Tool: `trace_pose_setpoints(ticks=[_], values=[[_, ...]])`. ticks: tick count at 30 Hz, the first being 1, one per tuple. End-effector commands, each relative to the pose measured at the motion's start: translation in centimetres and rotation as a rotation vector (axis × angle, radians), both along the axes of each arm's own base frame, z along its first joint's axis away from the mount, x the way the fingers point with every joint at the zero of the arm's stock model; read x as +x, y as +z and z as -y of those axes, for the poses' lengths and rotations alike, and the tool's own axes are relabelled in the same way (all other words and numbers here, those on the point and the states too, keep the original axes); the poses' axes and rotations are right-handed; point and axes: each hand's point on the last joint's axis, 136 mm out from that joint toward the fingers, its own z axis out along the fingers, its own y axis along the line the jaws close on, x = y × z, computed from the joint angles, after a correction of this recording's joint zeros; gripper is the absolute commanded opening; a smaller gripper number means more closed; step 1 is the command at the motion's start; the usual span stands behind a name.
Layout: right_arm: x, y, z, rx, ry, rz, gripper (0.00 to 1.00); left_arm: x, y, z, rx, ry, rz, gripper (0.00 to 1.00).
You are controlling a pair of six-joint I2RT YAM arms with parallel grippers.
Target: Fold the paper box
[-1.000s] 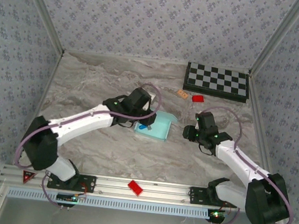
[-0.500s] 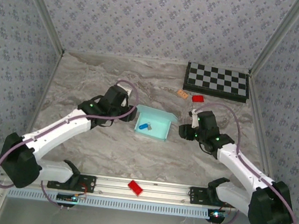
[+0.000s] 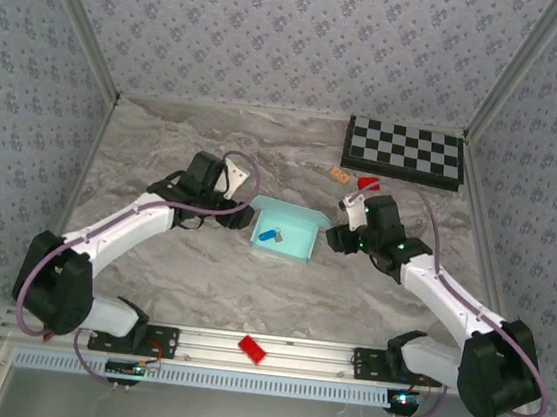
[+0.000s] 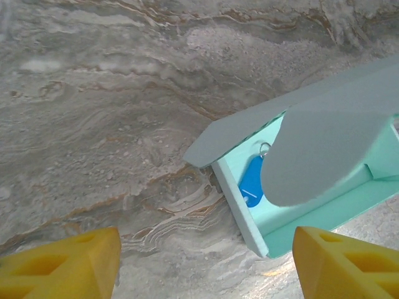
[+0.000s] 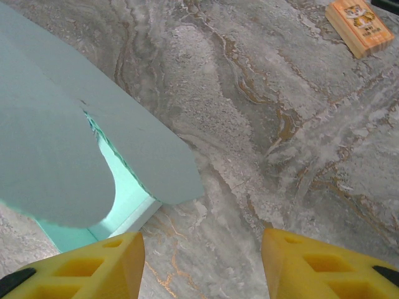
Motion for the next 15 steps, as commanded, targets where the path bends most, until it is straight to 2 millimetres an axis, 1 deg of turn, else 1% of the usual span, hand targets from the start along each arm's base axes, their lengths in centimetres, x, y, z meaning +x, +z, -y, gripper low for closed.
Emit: trace_pose_setpoints(ticks=[1,5,11,15], values=[[0.6,1.3,-1.2,-0.005,0.081,0.045,0.54,1.0,1.4,1.8,-0.073,-0.085,0.036,0.73],[1.0,1.1,-1.7,-0.005,0.103,0.040,0.54,1.7,1.0,2.3,-0.082,-0.084,0.028,0.70],[1.9,0.5,-1.9,-0.024,0.110,0.028,0.50,2.4,0.7,3.3,-0.116,-0.089,0.006,0.65],[2.8,0.4,-1.6,-0.054,0.095,0.036,0.46,3.0,0.7,3.6,-0.119,-0.087,0.011,0.62]])
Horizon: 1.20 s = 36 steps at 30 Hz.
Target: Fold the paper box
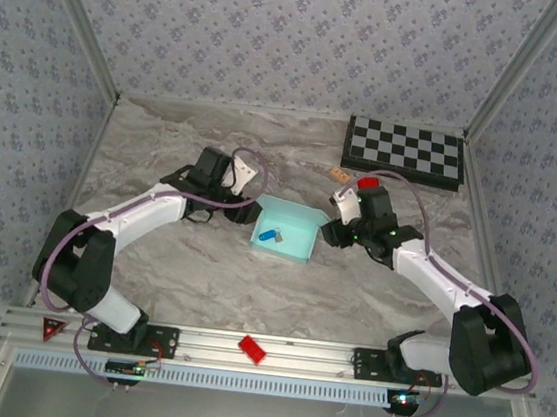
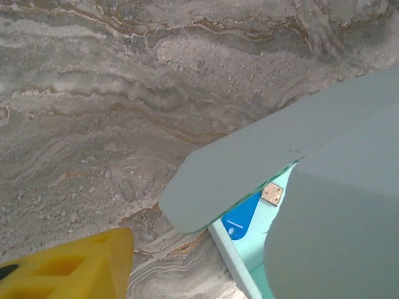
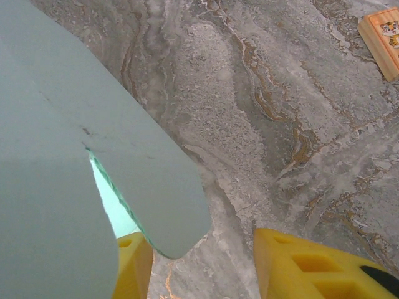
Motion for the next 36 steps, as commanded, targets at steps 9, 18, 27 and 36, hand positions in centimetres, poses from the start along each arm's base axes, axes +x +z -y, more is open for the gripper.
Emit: trace_pose_setpoints(ticks=[9,18,27,36], values=[[2.8,1.5,-0.1,-0.021,0.005,0.054,0.38,1.1,1.9,1.8,-0.083,-0.032,0.025,0.44],[3.8,1.5,-0.5,-0.019,0.021,0.043,0.30,0.1,1.7,1.6,-0.120,0.002,-0.018,0.33],[4.1,1.0,-0.3,-0.022,0.016,0.016,0.32,0.1,1.6,1.2,-0.121,0.028,-0.008,0.39],[3.7,1.5,-0.7,0.020,0.052,-0.012,0.37,0.8,1.4,1.5,-0.107,0.021,0.003,0.41]])
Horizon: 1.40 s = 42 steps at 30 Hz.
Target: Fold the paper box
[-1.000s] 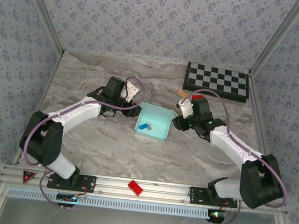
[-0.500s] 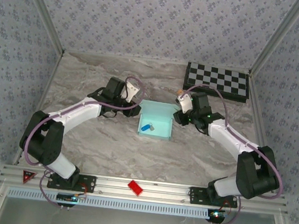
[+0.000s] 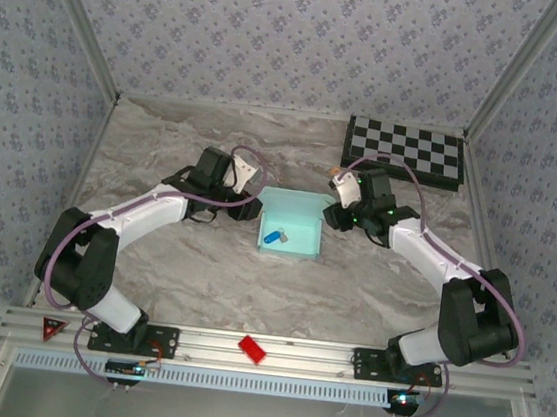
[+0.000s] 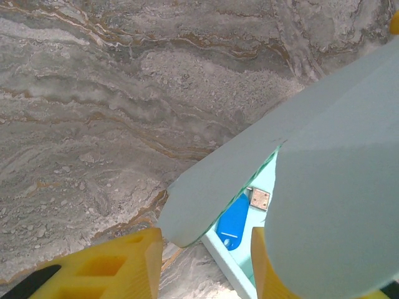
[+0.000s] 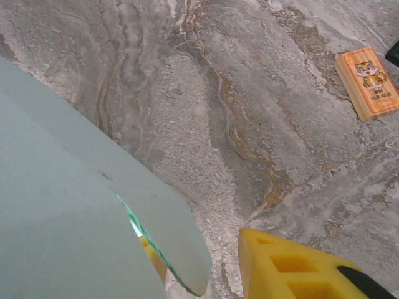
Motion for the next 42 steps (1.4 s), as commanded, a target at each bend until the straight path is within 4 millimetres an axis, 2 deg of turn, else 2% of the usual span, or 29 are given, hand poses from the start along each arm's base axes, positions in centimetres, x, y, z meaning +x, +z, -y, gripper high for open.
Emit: trace_pose_setpoints(ticks=[1,10,17,24,29,34,42], values=[[-0.2,0.7,-0.7,0.035,0.046,-0.025,0.38,1.0,1.5,0.5,-0.019,-0.008,0.048,0.41],[0.0,0.2,-0.7,0.044,0.039,-0.075,0.38,1.3,1.5,1.0,-0.027,-0.023,0.048,0.41],[0.2,0.1,-0.4,0.025,0.023,-0.083,0.38,1.7,2.0,0.7,-0.015,-0.008,0.078,0.50],[0.2,0.5,-0.4,0.019,0.033,-0.081,0.39,2.2,2.4,0.6,0.005,-0.015,0.111,0.52],[0.0,0.9,-0.6,0.031,0.046,-0.078,0.41,1.9,2.7,1.2,-0.017,-0.055,0.119,0.54],[-0.1,0.8,-0.6,0.036,0.049,-0.083,0.42,1.9,2.3,1.4,-0.018,-0.068,0.108,0.53],[0.0,0.6,-0.4,0.028,0.030,-0.083,0.37,1.8,1.8,1.6,-0.025,-0.075,0.085,0.44]])
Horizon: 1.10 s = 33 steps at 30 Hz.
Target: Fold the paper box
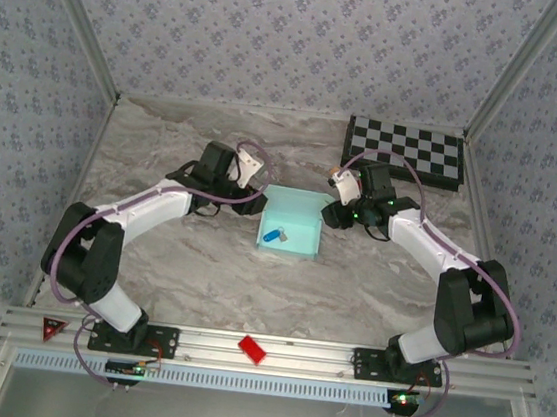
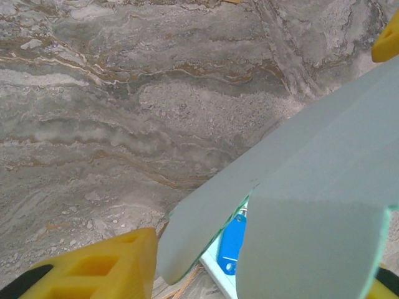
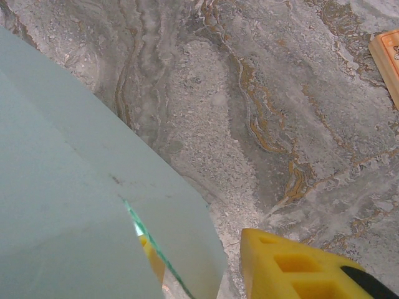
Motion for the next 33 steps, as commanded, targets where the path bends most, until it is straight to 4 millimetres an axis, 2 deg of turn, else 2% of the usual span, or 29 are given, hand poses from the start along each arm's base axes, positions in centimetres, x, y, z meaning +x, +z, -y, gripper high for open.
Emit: trace_pose_setpoints(ticks=[1,7,17,33], values=[[0.29,0.97,0.08,0.007,-0.006,0.012,0.36,0.25,0.97,0.63,-0.026,-0.026,0.017,0.41],[0.34,0.94,0.05,0.011,-0.028,0.005,0.30,0.20,0.70,0.61,-0.028,-0.019,0.003,0.33],[0.74,0.99,0.46,0.008,-0.123,0.026,0.26,0.38,0.68,0.55,-0.065,0.038,-0.009,0.25],[0.84,1.58,1.01,0.046,-0.292,0.102,0.22,0.42,0.91,0.81,-0.069,0.178,0.002,0.26]])
